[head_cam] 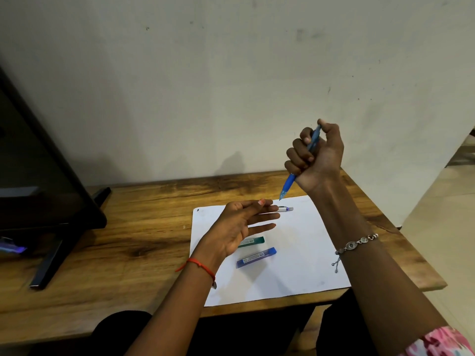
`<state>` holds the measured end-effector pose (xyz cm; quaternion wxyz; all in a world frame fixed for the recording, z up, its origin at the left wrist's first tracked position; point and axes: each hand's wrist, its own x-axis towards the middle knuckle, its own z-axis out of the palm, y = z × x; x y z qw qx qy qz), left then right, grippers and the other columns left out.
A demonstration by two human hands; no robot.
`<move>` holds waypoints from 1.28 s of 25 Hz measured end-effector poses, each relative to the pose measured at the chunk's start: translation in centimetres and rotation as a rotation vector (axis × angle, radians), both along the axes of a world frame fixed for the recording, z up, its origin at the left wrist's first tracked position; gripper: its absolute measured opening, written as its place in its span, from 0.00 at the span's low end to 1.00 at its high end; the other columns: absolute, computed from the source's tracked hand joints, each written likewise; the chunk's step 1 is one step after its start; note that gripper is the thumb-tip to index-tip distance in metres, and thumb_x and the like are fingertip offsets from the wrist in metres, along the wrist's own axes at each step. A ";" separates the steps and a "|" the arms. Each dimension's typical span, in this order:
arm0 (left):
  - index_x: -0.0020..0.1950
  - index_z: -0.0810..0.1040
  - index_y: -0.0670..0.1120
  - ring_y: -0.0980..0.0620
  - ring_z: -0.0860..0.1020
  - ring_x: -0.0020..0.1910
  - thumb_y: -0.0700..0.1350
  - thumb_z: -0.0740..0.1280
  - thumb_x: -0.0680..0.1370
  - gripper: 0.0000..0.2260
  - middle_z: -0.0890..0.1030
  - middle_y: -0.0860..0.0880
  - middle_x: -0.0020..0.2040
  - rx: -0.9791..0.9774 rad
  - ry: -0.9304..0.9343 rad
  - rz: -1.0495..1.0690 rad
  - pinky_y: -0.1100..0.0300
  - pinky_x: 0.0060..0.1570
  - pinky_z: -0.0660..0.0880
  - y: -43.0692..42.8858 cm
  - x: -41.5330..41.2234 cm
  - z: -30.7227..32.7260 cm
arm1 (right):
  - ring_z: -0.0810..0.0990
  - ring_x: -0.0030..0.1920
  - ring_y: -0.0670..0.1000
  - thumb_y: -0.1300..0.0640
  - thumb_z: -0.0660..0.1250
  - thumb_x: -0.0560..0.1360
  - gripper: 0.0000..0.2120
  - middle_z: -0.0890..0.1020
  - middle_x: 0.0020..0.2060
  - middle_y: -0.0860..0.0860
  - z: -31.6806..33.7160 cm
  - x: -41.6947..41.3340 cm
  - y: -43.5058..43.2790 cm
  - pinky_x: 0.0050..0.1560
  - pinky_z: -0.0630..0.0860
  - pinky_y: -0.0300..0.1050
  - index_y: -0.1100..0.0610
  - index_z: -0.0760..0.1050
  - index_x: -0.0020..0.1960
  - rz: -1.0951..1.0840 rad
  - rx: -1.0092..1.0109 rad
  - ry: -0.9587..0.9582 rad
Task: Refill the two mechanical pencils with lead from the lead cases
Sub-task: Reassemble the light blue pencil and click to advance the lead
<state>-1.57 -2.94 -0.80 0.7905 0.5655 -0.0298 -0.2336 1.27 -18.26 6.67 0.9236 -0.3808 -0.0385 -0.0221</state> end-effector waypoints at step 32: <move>0.44 0.81 0.42 0.53 0.84 0.37 0.42 0.64 0.76 0.07 0.84 0.50 0.35 -0.078 0.081 0.001 0.57 0.37 0.82 -0.8 -0.6 -0.2 | 0.56 0.19 0.46 0.35 0.49 0.72 0.31 0.58 0.16 0.48 -1.0 -0.6 1.0 0.25 0.52 0.37 0.56 0.59 0.21 0.143 -0.112 0.080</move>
